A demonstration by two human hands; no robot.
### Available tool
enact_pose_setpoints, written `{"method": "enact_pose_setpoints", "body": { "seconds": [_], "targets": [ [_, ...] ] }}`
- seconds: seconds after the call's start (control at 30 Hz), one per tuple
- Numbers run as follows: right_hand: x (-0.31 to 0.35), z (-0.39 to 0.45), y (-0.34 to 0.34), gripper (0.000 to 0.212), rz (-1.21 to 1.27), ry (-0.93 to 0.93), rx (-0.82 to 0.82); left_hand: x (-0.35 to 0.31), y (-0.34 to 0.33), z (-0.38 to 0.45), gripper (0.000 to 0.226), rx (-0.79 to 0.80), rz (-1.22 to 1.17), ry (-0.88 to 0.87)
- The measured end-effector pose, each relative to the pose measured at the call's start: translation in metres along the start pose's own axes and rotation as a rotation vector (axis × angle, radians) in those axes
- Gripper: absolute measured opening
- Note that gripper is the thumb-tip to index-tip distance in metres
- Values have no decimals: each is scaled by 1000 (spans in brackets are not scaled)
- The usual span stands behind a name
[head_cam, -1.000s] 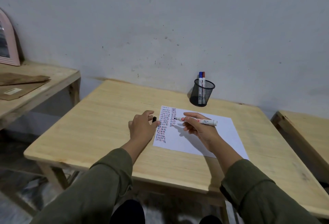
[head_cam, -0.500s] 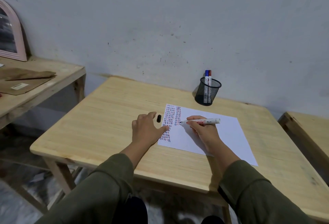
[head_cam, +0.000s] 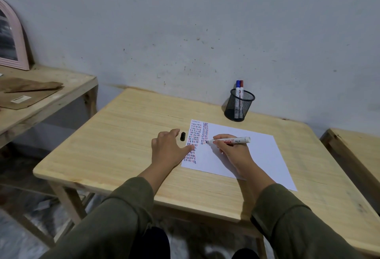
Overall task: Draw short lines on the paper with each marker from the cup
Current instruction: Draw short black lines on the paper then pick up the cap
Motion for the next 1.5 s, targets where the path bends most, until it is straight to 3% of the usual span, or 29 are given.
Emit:
{"method": "enact_pose_setpoints", "body": {
  "seconds": [0.23, 0.63, 1.07, 1.13, 1.23, 1.3, 1.4, 1.5],
  "targets": [
    [2, -1, -2, 16, 65, 3, -2, -2, 2, -1, 79, -1, 4, -6],
    [-1, 1, 1, 8, 13, -26, 4, -2, 1, -1, 79, 11, -1, 1],
    [11, 4, 7, 11, 45, 4, -8, -14, 6, 15, 27, -38, -64, 18],
    [21, 4, 9, 11, 64, 37, 1, -17, 6, 20, 21, -63, -212, 88],
    [42, 5, 12, 15, 61, 100, 16, -30, 10, 28, 8, -90, -797, 304],
    [58, 5, 13, 14, 44, 156, 30, -44, 13, 32, 6, -50, -1065, 413],
    [77, 5, 14, 13, 26, 234, 44, -71, 18, 35, 20, 66, -1383, 463],
    [88, 5, 15, 13, 10, 273, 35, -92, 23, 30, 29, 154, -1507, 462]
  ]
}}
Point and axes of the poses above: each hand's wrist, its own z-axis towards the middle knuckle, its own y-axis out of the back of the hand, x = y × z, the point moved 2 cm from there along z, towards the middle knuckle, and after that the axes turned 2 degrees about -z, right-handed, at the moved point
